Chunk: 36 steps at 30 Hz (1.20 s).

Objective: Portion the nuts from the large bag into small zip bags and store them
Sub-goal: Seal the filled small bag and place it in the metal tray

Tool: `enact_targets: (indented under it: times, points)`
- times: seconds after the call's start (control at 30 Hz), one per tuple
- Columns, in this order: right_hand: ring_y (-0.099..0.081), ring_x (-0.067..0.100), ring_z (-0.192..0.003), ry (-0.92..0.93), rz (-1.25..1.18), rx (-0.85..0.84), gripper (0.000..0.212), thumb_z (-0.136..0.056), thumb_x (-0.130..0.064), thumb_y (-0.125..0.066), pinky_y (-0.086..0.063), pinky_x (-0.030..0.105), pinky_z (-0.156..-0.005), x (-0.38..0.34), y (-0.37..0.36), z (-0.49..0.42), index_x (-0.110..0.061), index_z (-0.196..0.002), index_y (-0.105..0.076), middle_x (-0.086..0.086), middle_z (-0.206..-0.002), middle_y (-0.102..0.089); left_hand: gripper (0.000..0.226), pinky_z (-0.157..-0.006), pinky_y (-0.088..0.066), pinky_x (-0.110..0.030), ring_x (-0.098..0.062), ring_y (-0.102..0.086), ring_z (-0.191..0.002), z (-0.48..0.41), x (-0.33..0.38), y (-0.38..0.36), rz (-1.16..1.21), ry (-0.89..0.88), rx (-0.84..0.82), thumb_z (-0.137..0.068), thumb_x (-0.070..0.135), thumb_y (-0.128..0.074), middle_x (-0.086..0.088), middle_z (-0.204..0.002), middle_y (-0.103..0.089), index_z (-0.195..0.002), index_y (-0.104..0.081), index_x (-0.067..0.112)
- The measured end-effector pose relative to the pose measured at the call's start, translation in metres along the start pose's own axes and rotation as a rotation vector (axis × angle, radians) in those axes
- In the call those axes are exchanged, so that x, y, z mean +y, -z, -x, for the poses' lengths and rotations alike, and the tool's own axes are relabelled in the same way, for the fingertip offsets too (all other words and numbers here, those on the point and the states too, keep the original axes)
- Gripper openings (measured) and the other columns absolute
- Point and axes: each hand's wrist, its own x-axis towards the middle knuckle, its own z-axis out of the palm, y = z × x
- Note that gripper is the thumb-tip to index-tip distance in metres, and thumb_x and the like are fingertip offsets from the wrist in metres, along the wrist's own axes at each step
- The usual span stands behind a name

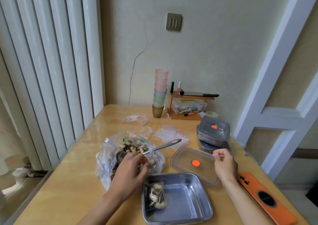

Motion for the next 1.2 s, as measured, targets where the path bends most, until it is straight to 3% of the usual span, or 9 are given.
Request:
enact_targets:
  times: [0.23,0.4,0.57,0.77,0.83,0.87,0.97,1.1,1.2]
  points:
    - [-0.059,0.030,-0.104,0.144,0.662,-0.050,0.014,-0.095,-0.015,-0.056,-0.045,0.038,-0.086,-0.013,-0.018,0.015,-0.024,-0.089,-0.065,0.000,-0.103,-0.060,0.013,-0.069,-0.039,-0.019,-0.002,-0.051,-0.092,-0.002,0.002,0.002,0.020,0.028,0.030,-0.097,0.028,-0.063,0.019,-0.086,-0.054,-0.084,-0.061,0.031]
    - [-0.060,0.037,-0.084,0.474,0.308,-0.027,0.016,-0.088,0.009,-0.060,-0.045,0.040,-0.071,-0.053,-0.051,0.009,-0.006,-0.081,-0.063,0.012,-0.086,-0.061,0.014,-0.072,-0.038,-0.018,-0.001,-0.052,-0.094,-0.004,-0.007,0.001,0.049,0.117,0.147,-0.095,0.020,-0.065,0.020,-0.089,-0.055,-0.086,-0.062,0.030]
    - [-0.057,0.020,-0.084,0.694,0.192,-0.026,0.014,-0.099,-0.003,-0.052,-0.048,0.035,-0.069,-0.109,-0.079,-0.010,-0.011,-0.097,-0.063,0.000,-0.097,-0.061,0.012,-0.076,-0.041,-0.019,0.000,-0.053,-0.097,-0.008,-0.017,-0.003,0.036,0.140,0.184,-0.097,0.021,-0.064,0.023,-0.093,-0.055,-0.092,-0.062,0.033]
    - [-0.059,0.030,-0.116,0.424,0.520,-0.582,0.034,-0.103,-0.017,-0.041,-0.052,0.040,-0.097,-0.133,-0.132,-0.056,-0.015,-0.123,-0.070,0.009,-0.126,-0.068,0.018,-0.077,-0.041,-0.022,-0.005,-0.054,-0.097,-0.006,-0.023,-0.004,0.049,0.111,0.186,-0.098,0.018,-0.063,0.022,-0.092,-0.054,-0.091,-0.061,0.035]
    - [-0.060,0.033,-0.117,0.372,0.676,-0.702,0.035,-0.102,-0.018,-0.041,-0.052,0.038,-0.092,-0.129,-0.144,-0.068,-0.015,-0.124,-0.068,0.012,-0.127,-0.067,0.020,-0.074,-0.041,-0.024,-0.006,-0.055,-0.098,-0.005,-0.025,-0.003,0.075,0.114,0.192,-0.098,0.018,-0.060,0.020,-0.092,-0.054,-0.090,-0.060,0.036]
    - [-0.062,0.033,-0.109,0.359,0.741,-0.737,0.029,-0.101,-0.017,-0.043,-0.051,0.035,-0.083,-0.126,-0.148,-0.071,-0.016,-0.111,-0.069,0.011,-0.115,-0.068,0.021,-0.072,-0.042,-0.026,-0.007,-0.055,-0.097,-0.006,-0.025,-0.003,0.090,0.122,0.196,-0.098,0.018,-0.059,0.019,-0.092,-0.054,-0.089,-0.060,0.036]
    - [-0.054,0.030,-0.082,0.343,0.813,-0.701,0.025,-0.091,-0.006,-0.053,-0.043,0.032,-0.064,-0.121,-0.158,-0.073,-0.021,-0.071,-0.053,0.003,-0.083,-0.053,0.023,-0.069,-0.043,-0.027,-0.009,-0.055,-0.094,-0.008,-0.026,-0.003,0.102,0.142,0.199,-0.097,0.014,-0.062,0.018,-0.092,-0.053,-0.086,-0.061,0.035]
    - [-0.060,0.032,-0.109,0.381,0.802,-0.518,0.025,-0.093,-0.003,-0.058,-0.045,0.040,-0.095,-0.120,-0.162,-0.073,-0.023,-0.108,-0.066,0.003,-0.110,-0.065,0.024,-0.074,-0.040,-0.019,-0.008,-0.054,-0.092,-0.009,-0.025,-0.002,0.082,0.127,0.183,-0.097,0.014,-0.061,0.020,-0.091,-0.051,-0.085,-0.060,0.035]
    - [-0.059,0.031,-0.096,0.393,0.845,-0.502,0.028,-0.089,-0.003,-0.050,-0.044,0.043,-0.093,-0.118,-0.160,-0.073,-0.019,-0.088,-0.072,0.004,-0.096,-0.069,0.024,-0.077,-0.037,-0.016,-0.008,-0.054,-0.092,-0.009,-0.024,-0.001,0.076,0.124,0.176,-0.096,0.013,-0.063,0.021,-0.090,-0.050,-0.086,-0.060,0.034]
